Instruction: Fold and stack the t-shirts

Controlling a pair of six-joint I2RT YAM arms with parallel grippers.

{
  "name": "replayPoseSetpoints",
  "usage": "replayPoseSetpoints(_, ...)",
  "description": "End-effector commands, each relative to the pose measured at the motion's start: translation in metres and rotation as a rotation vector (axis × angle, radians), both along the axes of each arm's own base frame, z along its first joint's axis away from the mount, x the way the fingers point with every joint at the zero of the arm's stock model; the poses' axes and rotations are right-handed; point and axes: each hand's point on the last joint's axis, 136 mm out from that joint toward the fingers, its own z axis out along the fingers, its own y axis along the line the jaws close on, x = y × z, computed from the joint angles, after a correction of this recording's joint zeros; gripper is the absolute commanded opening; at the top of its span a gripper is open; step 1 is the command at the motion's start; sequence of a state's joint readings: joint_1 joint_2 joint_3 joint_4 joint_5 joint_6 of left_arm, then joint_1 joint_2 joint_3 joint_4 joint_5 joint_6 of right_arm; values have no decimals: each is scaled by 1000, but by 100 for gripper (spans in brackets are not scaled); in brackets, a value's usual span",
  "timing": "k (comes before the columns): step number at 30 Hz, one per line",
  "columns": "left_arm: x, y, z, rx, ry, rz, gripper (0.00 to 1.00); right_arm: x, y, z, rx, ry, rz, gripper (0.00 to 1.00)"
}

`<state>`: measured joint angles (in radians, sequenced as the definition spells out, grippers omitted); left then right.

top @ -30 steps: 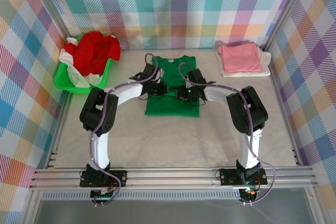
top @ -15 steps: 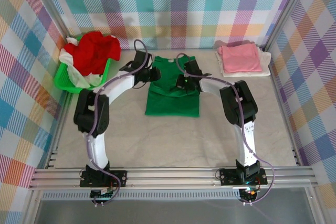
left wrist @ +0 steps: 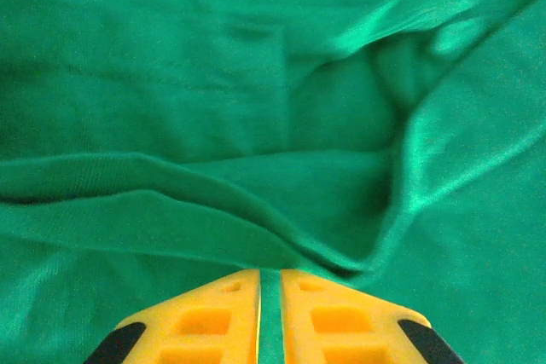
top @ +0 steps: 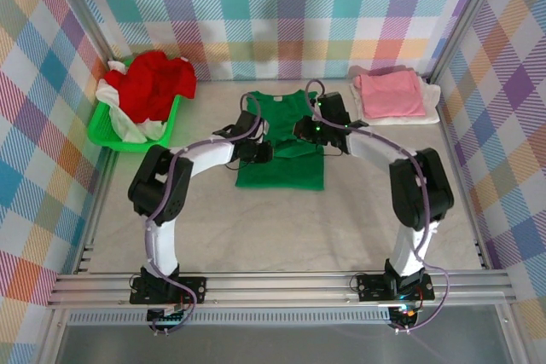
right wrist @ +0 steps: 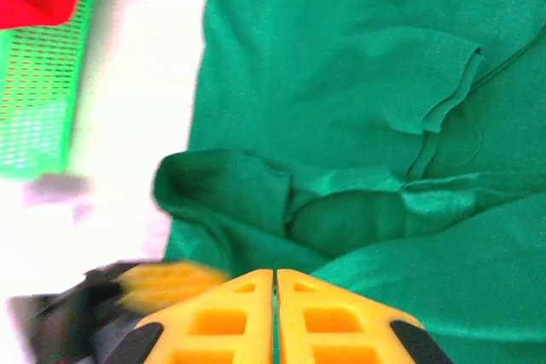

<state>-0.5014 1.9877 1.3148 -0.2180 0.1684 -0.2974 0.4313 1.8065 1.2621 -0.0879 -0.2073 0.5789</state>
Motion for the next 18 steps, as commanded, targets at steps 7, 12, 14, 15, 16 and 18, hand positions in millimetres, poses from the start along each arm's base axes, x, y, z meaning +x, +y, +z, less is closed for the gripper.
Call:
replayPoseSetpoints(7,48,5,3,66,-74,42,14,-48,-32,-3,-56,-27,-18,10)
replayPoseSetpoints(12,74,15,-2,96,-100,83,15,-66,-41,-22,-64,7,-30,10)
replayPoseSetpoints(14,88,18,-4,93,-100,92,15,-69,-41,-30,-66,19,-27,10)
replayPoseSetpoints(15,93,20,-5,95,-103,97,15,-71,-41,-34,-69,33,-24,10)
replayPoseSetpoints(16,99,23,-6,96,-108,103,15,-71,-40,-36,-67,40,-15,10)
replayPoseSetpoints(18,103,32,-9,112,-83,119,15,-71,-34,-36,-51,45,14,11)
